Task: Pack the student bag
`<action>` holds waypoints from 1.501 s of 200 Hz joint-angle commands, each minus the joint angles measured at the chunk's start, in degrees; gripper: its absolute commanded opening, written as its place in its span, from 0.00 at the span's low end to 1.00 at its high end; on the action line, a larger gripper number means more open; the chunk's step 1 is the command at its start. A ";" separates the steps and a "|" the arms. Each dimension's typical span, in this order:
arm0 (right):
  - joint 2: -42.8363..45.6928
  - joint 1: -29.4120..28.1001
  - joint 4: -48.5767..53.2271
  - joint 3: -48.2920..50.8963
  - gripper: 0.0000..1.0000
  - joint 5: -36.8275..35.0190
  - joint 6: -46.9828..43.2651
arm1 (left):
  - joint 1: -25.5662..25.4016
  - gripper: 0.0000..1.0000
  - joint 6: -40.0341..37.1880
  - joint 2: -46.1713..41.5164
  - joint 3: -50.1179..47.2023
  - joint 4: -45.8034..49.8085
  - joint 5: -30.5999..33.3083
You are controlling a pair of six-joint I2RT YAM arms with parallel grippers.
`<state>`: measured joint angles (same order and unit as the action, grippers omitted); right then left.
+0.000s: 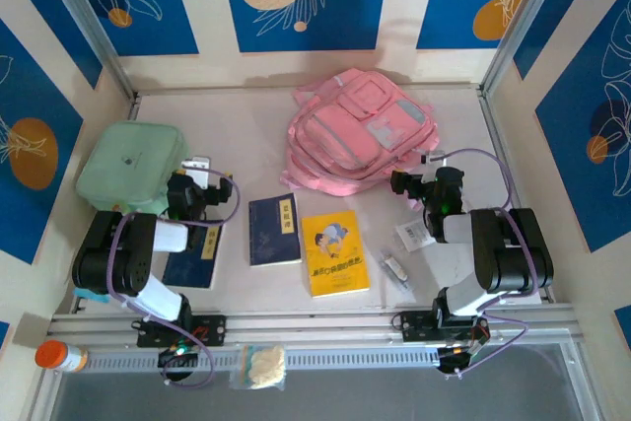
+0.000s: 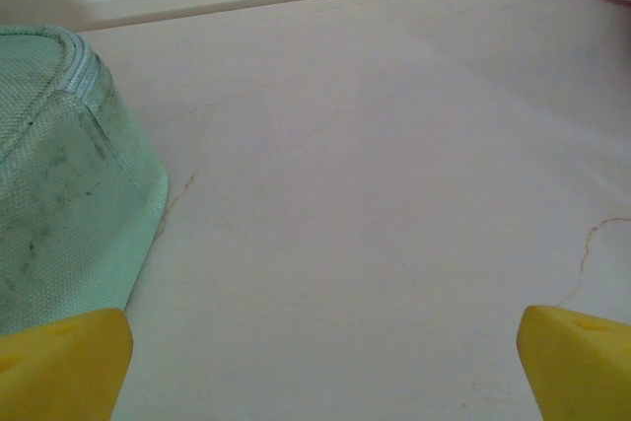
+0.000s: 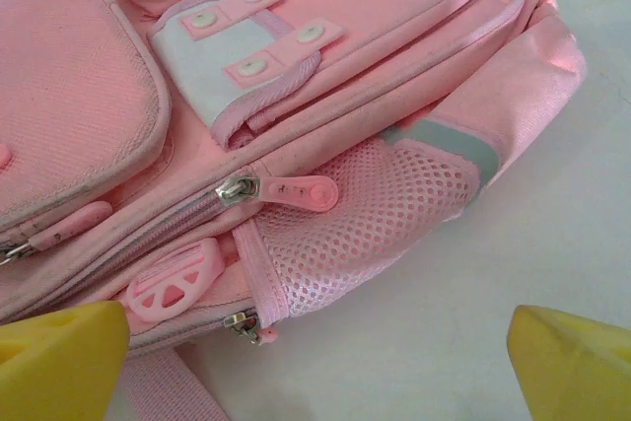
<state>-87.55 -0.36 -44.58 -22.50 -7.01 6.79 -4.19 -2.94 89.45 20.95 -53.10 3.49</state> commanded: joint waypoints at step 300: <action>13.78 -1.53 13.75 -3.04 0.99 -2.66 0.97 | -0.03 1.00 0.78 -14.09 -1.22 8.48 -0.12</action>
<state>-78.59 -2.02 -38.65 -22.87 -8.58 6.39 -4.19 -2.92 82.35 19.05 -50.78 3.46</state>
